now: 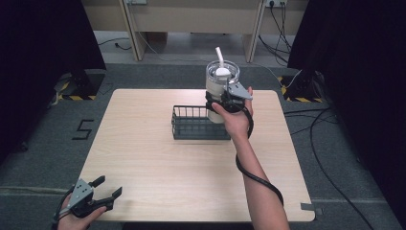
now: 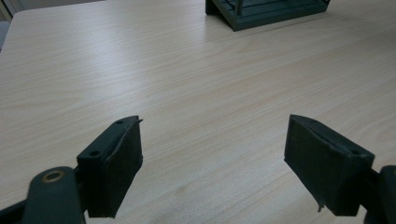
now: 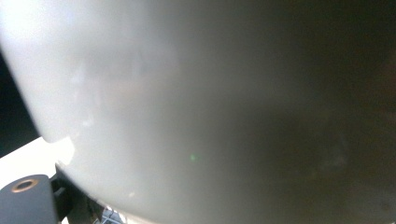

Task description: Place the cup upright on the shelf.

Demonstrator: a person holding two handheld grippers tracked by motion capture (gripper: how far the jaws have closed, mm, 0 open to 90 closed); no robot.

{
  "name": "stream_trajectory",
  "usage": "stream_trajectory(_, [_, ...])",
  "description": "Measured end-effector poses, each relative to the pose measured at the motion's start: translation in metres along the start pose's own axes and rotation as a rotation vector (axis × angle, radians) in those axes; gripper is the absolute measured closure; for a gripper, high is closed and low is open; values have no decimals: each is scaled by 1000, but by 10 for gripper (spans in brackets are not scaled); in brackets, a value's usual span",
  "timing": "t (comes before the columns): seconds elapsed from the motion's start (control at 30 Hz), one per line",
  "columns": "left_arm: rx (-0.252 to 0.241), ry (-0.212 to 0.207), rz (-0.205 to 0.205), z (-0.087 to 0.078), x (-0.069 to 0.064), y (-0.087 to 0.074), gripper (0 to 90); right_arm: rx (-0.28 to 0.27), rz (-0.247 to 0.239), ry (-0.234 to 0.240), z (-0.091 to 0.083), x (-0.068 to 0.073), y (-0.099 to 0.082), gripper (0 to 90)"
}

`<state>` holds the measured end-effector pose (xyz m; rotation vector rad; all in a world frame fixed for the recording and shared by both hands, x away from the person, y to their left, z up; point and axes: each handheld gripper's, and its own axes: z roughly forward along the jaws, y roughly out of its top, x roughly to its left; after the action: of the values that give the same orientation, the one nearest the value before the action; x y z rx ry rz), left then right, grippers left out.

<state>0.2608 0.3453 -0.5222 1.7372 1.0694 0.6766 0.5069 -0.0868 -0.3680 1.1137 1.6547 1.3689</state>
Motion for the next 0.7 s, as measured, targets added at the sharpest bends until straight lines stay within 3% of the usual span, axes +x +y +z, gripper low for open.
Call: stream_trajectory(0.7, [1, -2, 3, -1, 1, 0, 185, 30, 18, -4, 25, 5, -10, 99])
